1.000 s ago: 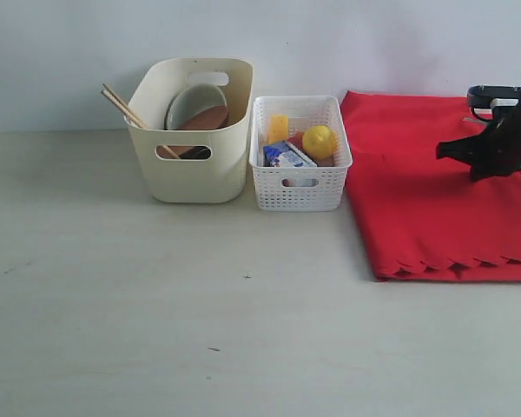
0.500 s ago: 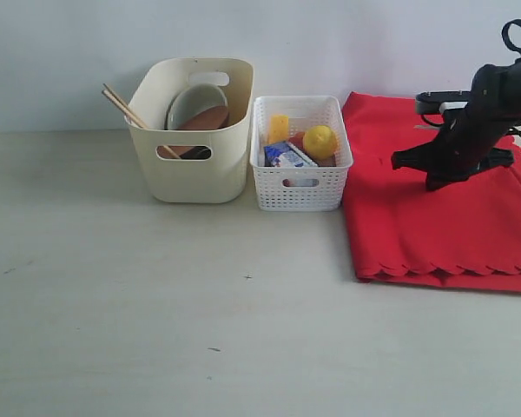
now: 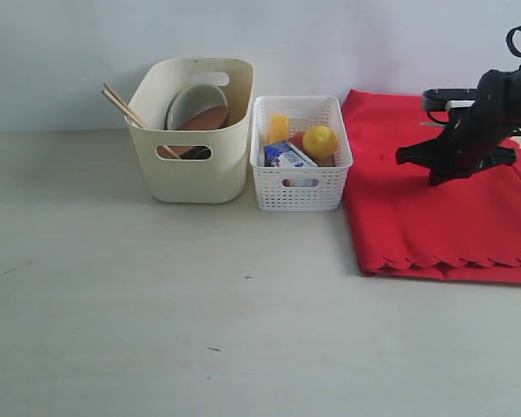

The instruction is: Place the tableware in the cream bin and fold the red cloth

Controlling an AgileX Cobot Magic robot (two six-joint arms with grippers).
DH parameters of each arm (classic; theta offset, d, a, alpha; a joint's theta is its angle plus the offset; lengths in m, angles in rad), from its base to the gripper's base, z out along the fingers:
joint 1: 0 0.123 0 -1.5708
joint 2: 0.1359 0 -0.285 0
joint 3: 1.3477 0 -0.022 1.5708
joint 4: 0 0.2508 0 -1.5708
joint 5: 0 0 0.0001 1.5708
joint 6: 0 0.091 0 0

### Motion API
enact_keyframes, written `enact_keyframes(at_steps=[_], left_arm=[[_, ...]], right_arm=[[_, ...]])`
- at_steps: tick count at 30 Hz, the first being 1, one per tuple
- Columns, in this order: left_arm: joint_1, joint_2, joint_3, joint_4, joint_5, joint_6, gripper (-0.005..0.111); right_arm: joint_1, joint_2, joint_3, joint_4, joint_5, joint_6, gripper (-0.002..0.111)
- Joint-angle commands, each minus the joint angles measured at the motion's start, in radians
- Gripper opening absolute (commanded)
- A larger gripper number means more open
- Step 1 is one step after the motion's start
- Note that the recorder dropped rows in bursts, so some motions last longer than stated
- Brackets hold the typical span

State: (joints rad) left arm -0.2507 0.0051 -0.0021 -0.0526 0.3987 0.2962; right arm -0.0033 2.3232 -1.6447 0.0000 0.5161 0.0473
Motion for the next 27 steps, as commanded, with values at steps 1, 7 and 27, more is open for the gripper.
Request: enact_keyframes(at_steps=[1, 7, 27], left_arm=[[0.002, -0.005, 0.002, -0.003, -0.012, -0.002, 0.000], [0.002, -0.005, 0.002, -0.003, -0.012, -0.002, 0.000], [0.002, -0.005, 0.002, -0.003, -0.012, -0.002, 0.000]], right_arm=[[-0.008, -0.098, 0.013, -0.010, 0.091, 0.000, 0.000], [-0.008, -0.274, 0.025, 0.000, 0.233, -0.022, 0.000], [-0.008, -1.145, 0.756, 0.000, 0.083, -0.024, 0.000]])
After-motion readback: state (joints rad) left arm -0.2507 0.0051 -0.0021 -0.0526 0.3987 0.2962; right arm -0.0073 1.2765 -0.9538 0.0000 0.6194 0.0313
